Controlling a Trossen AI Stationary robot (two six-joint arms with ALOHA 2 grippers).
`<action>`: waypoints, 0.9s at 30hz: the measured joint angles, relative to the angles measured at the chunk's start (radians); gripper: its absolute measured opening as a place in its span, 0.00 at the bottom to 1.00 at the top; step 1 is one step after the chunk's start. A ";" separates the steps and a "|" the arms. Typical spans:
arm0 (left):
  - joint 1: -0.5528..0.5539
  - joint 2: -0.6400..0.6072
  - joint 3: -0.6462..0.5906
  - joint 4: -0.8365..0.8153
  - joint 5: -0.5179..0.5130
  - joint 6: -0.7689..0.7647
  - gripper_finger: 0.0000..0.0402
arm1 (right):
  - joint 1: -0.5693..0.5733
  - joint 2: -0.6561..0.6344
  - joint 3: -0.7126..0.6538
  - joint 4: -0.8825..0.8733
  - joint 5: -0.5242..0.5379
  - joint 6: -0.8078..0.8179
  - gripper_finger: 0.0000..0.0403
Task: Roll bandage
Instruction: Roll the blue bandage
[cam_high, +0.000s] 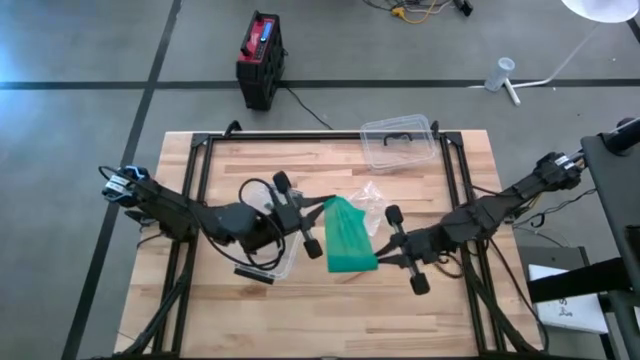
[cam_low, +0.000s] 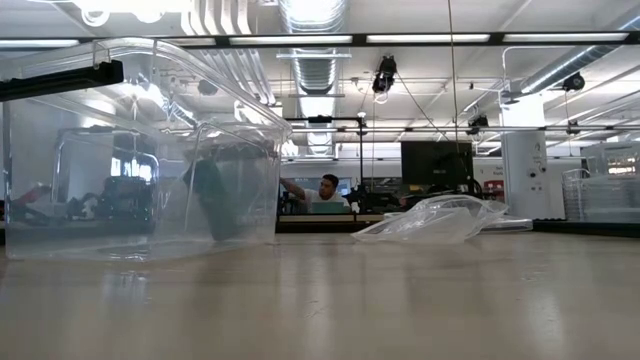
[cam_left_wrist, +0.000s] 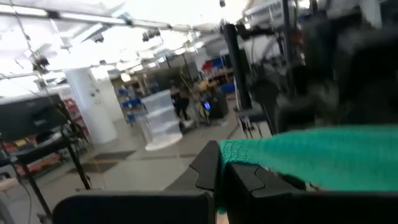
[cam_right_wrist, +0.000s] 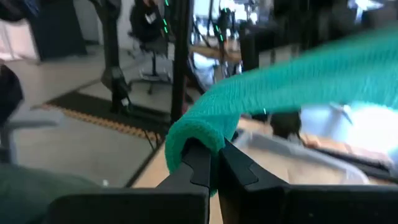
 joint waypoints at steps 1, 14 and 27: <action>0.001 0.000 0.000 -0.025 0.000 -0.019 0.00 | 0.004 -0.007 0.000 0.014 -0.002 -0.008 0.00; 0.003 0.023 0.000 -0.290 0.190 -0.284 0.00 | 0.008 -0.038 0.000 0.156 0.079 -0.164 0.00; -0.018 0.020 0.000 -0.384 0.350 -0.371 0.00 | 0.006 -0.065 0.000 0.148 0.237 -0.315 0.00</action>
